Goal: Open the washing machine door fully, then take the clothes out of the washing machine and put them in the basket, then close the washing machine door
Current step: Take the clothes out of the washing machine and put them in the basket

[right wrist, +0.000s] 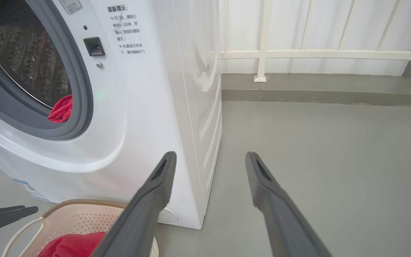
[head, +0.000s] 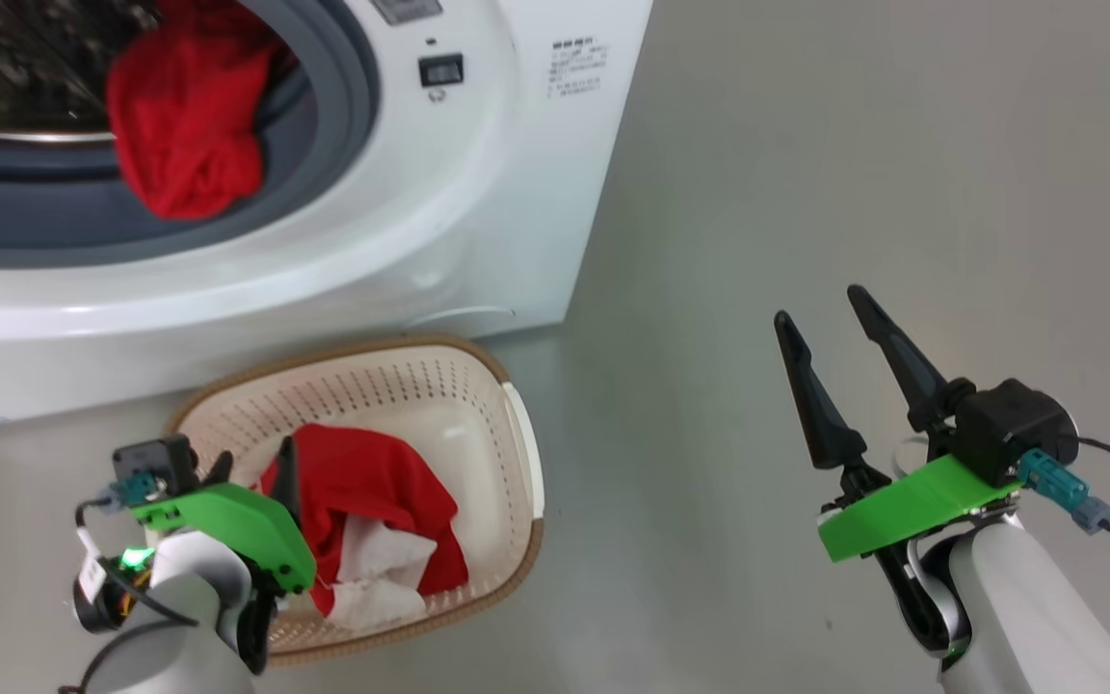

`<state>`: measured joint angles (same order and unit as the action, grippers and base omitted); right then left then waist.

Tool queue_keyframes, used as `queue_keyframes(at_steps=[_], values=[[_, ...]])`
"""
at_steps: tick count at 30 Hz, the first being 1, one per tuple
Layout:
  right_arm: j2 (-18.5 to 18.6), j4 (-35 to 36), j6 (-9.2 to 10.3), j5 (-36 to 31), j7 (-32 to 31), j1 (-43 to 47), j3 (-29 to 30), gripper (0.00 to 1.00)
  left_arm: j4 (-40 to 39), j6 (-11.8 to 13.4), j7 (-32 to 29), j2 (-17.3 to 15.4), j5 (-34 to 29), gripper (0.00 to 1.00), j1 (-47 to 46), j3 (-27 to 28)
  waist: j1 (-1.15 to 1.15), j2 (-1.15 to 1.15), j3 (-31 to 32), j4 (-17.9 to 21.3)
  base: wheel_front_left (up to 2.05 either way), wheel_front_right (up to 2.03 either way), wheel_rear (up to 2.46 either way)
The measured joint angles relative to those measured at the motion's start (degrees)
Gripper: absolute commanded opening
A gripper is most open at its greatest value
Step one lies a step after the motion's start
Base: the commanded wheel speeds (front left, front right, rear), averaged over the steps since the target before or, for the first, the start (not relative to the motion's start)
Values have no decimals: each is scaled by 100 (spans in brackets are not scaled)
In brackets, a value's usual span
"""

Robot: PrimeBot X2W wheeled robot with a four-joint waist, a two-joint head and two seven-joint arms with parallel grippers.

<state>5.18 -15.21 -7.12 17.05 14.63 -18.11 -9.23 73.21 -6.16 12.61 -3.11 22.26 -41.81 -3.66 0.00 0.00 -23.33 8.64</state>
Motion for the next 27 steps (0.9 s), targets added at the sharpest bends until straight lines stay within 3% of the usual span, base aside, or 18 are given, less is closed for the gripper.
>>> queue_keyframes(at_steps=[7, 27], values=[[37, -49, 0, -26, 0, 266, 90, 100, -639, -96, 163, 47, 1, 100, 404, -169, 0, 0, 518, -150, 0, 0, 0], [48, -11, 0, -155, 0, 904, 412, 100, -4522, -36, 170, 25, -712, 100, 2486, 256, 0, 0, 1690, -472, 0, 0, 0]])
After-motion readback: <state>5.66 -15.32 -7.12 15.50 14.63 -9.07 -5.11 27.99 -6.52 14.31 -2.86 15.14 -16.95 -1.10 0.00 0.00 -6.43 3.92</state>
